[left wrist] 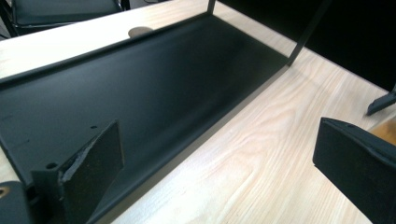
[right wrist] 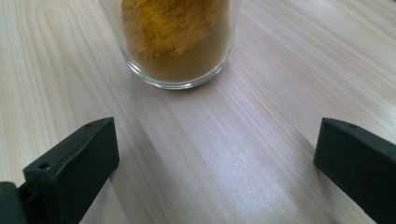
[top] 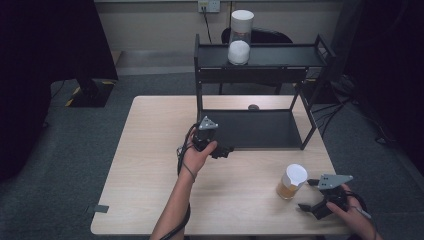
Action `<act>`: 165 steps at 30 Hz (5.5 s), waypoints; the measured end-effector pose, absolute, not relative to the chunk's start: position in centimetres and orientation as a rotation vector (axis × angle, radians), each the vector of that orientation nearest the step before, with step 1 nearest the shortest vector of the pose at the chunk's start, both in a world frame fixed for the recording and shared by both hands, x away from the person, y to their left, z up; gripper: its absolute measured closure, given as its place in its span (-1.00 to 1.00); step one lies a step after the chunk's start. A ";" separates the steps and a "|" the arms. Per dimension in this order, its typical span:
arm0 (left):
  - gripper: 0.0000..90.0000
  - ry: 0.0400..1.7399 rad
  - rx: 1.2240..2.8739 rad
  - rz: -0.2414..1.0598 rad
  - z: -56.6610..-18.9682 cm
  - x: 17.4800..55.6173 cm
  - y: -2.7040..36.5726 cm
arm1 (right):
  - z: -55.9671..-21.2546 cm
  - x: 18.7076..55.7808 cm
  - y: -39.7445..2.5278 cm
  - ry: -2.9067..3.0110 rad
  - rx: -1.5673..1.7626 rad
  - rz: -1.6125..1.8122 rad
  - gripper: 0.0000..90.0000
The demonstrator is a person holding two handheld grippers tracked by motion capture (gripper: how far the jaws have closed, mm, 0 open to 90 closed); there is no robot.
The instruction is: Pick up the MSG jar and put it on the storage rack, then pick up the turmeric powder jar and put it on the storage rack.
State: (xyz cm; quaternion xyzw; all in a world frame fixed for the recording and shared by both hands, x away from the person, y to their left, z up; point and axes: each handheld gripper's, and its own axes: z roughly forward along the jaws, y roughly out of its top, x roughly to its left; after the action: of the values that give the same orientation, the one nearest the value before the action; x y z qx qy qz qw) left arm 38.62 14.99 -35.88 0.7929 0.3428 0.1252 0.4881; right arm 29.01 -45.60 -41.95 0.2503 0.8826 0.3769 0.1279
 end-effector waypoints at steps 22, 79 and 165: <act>-0.97 0.851 1.963 0.283 -39.5 36.8 15.3 | -41.9 29.0 -45.6 2.568 0.728 1.096 -1.00; -1.00 0.875 2.180 0.409 -42.2 32.3 15.5 | -41.9 29.0 -45.6 2.567 0.730 1.096 -1.00; -1.00 0.881 2.179 0.411 -42.2 32.2 15.4 | -33.5 38.5 -39.2 2.423 0.819 1.297 -0.32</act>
State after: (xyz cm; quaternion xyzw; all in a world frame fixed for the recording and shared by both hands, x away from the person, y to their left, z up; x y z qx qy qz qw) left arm 32.17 15.43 -42.17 0.8488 0.3430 0.1601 0.3690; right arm 38.50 -39.16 -33.54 0.2829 0.8370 0.4481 0.1367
